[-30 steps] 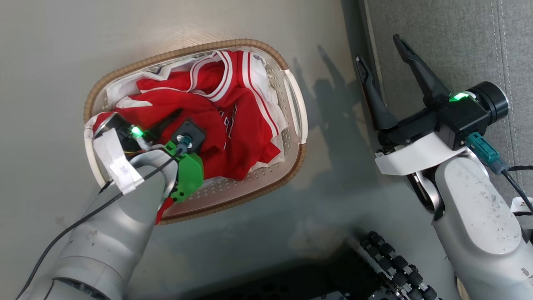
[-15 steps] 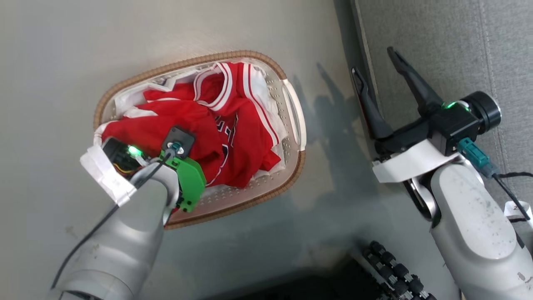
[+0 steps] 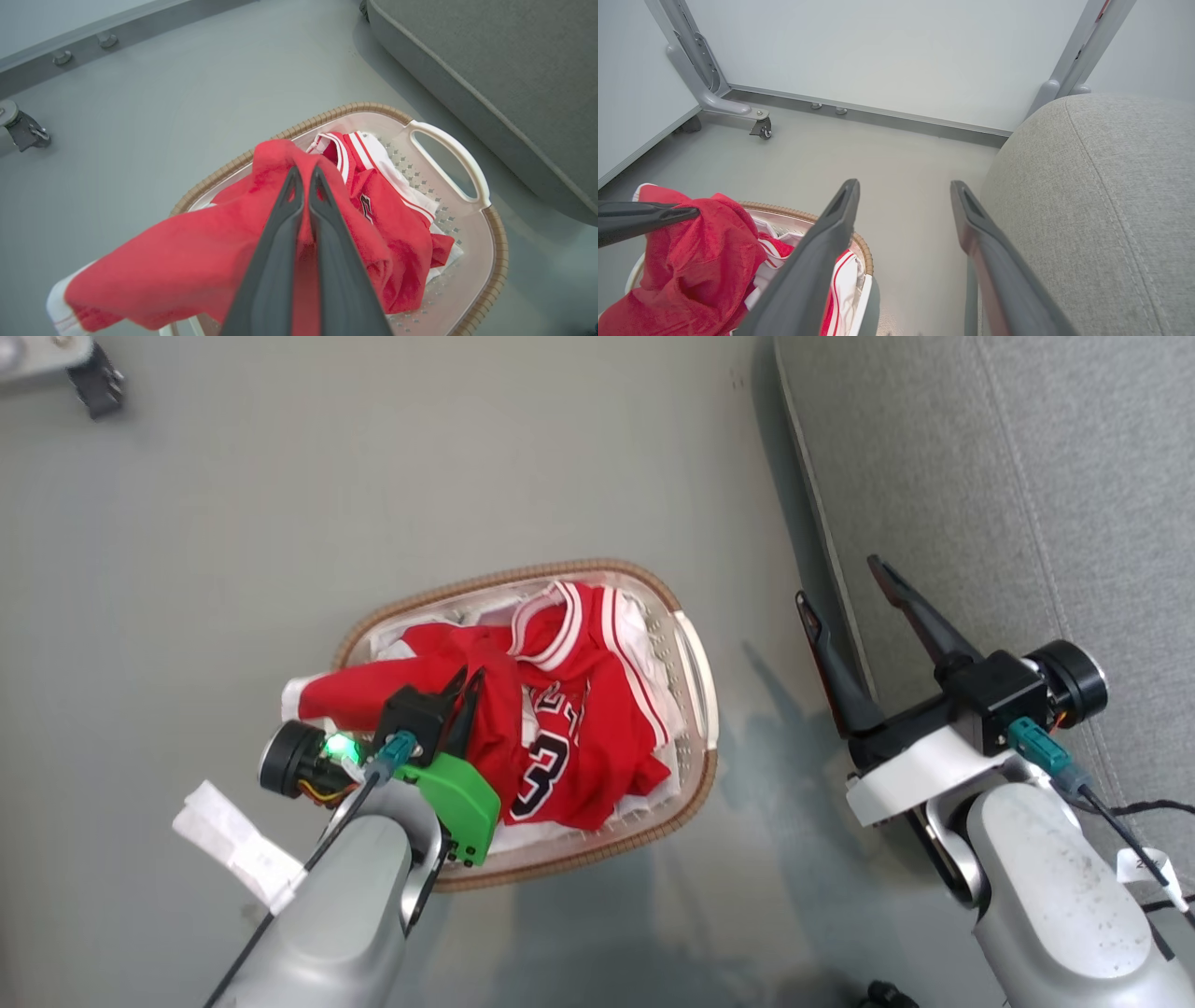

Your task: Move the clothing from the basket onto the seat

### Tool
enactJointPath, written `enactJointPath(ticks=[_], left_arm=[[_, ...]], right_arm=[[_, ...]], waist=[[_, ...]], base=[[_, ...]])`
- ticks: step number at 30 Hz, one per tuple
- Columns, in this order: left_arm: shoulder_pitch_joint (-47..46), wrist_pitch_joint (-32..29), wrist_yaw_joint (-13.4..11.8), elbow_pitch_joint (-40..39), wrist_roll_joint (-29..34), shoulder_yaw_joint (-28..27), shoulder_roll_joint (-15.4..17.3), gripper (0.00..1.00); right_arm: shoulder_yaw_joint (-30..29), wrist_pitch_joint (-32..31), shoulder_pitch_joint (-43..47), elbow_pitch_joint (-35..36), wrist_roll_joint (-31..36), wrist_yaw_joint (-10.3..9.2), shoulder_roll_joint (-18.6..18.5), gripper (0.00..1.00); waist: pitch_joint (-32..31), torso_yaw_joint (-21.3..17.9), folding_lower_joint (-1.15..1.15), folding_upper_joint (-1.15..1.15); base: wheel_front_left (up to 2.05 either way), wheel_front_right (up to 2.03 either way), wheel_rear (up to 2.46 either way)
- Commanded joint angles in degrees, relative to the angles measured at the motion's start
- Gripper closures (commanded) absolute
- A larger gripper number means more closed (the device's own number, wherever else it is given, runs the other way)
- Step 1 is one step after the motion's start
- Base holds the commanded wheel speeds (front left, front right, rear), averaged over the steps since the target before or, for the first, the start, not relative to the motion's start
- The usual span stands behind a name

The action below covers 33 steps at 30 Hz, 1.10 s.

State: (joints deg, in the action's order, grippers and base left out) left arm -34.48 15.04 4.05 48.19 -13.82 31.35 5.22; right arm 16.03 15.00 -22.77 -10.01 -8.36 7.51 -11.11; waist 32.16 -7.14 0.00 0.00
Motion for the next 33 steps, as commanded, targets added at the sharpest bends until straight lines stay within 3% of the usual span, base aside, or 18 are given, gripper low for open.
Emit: enactJointPath(ticks=[1,11,20,28,33], left_arm=[[2.44,0.2,0.05,-1.85,0.57,-0.87,0.43,1.0],[10.63,0.21,0.91,-15.44,1.95,-7.52,-0.35,1.0],[12.64,0.21,2.49,-24.78,3.0,-11.69,-1.41,1.0],[10.65,0.15,3.33,-31.19,2.82,-9.61,-2.02,1.0],[9.68,0.14,3.38,-32.69,1.75,-7.63,-2.17,1.0]], right_arm=[[0.14,0.27,1.6,-0.43,-0.38,-0.03,0.16,0.0],[-0.14,0.27,7.49,-2.34,-1.3,-0.04,2.22,0.0],[-0.82,0.27,11.38,-3.72,-0.97,-0.04,4.0,0.0],[0.34,0.27,14.94,-3.56,-1.08,-0.03,4.87,0.0],[4.98,0.27,14.89,-2.71,-1.45,-0.03,5.31,0.0]], waist=[[-8.4,3.88,0.0,0.0],[-17.94,6.2,0.0,0.0],[-23.59,6.89,0.0,0.0],[-27.41,8.22,0.0,0.0],[-28.08,9.97,0.0,0.0]], base=[[0.0,0.0,0.0],[0.0,0.0,0.0],[0.0,0.0,0.0],[0.0,0.0,0.0],[0.0,0.0,0.0]])
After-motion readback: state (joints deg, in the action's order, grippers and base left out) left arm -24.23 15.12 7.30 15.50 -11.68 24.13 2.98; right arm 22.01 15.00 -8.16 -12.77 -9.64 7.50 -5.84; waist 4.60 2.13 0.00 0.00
